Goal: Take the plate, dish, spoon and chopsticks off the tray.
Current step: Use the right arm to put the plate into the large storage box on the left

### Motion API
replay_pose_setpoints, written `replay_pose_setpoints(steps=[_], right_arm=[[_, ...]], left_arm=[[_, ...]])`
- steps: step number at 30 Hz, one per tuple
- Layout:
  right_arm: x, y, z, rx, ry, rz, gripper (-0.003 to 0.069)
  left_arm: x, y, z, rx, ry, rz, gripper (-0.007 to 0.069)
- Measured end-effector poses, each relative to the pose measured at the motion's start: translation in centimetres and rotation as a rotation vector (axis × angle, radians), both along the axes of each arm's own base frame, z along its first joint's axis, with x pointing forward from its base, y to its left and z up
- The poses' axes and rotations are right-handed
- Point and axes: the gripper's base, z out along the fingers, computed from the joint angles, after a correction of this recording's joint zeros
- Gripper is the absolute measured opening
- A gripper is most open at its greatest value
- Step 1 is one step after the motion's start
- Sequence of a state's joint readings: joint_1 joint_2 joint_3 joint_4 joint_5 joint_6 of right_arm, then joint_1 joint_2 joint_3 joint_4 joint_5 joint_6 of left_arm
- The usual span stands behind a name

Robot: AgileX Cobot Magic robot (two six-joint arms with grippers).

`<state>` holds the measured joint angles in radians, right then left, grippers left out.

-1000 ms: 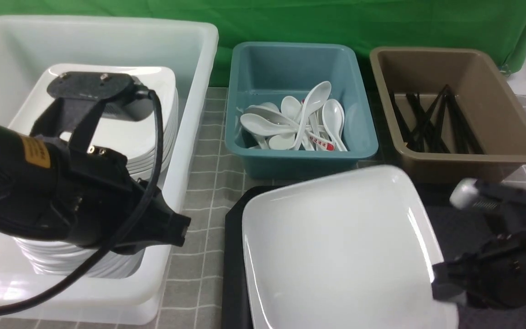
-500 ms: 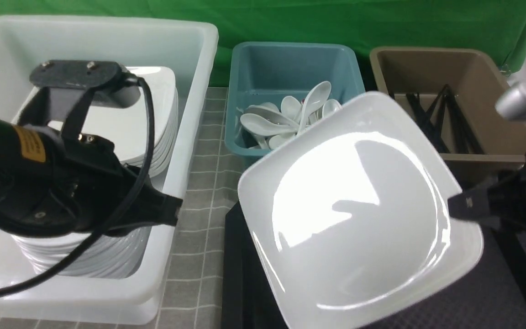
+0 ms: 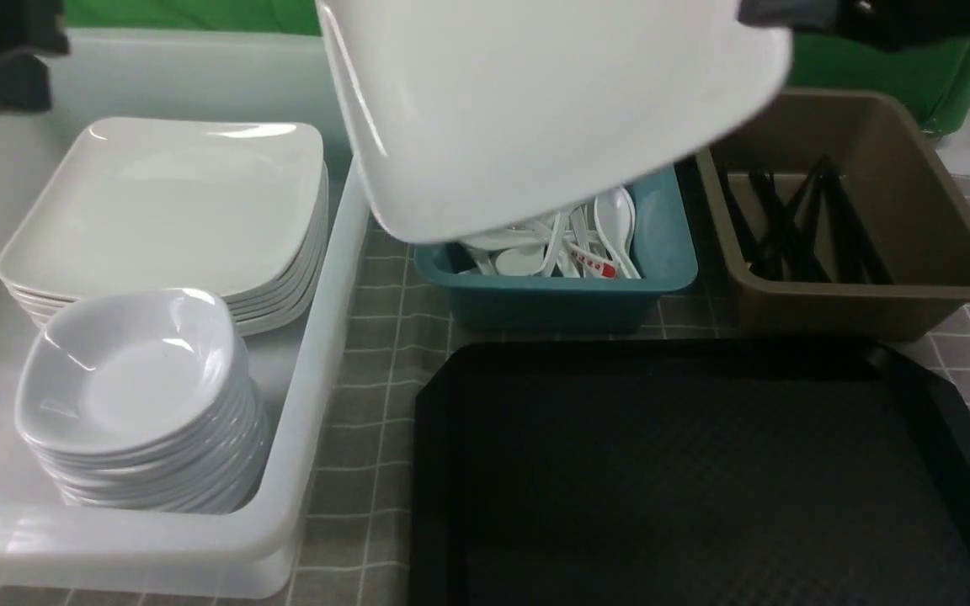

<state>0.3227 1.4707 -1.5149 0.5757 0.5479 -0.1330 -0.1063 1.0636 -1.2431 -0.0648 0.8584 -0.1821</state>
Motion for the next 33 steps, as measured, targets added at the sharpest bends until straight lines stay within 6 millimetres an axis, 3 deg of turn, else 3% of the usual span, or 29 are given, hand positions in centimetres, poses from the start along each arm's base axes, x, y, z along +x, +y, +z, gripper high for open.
replay_pose_setpoints(steps=[1, 4, 5, 7, 12, 16, 23, 33], right_arm=[[1.7, 2.4, -0.1, 0.029, -0.003, 0.028, 0.0054], [4.4, 6.8, -0.9, 0.084, -0.006, 0.062, 0.0054], [4.5, 7.1, -1.0, 0.086, -0.002, 0.066, 0.0054], [6.8, 10.6, -2.3, 0.132, 0.000, 0.076, 0.0054], [9.7, 16.6, -5.7, 0.207, 0.011, 0.088, 0.0054], [10.9, 19.7, -8.7, 0.265, 0.063, 0.074, 0.0054], [11.9, 22.2, -13.0, 0.298, 0.096, 0.036, 0.0054], [12.7, 23.1, -15.6, 0.309, 0.086, 0.002, 0.0075]], left_arm=[[0.1, 0.7, 0.0, -0.030, 0.006, 0.014, 0.0001], [0.3, 2.0, 0.0, -0.075, 0.006, 0.053, 0.0001], [0.3, 2.1, 0.0, -0.073, 0.006, 0.056, 0.0001], [0.5, 2.9, -0.1, -0.087, 0.006, 0.088, 0.0002], [0.5, 3.2, -0.1, -0.075, 0.002, 0.091, 0.0002], [0.5, 3.2, -0.1, -0.072, 0.000, 0.090, 0.0002], [0.5, 3.2, 0.0, -0.054, -0.013, 0.081, 0.0002], [0.6, 3.3, 0.2, -0.033, -0.042, 0.073, 0.0002]])
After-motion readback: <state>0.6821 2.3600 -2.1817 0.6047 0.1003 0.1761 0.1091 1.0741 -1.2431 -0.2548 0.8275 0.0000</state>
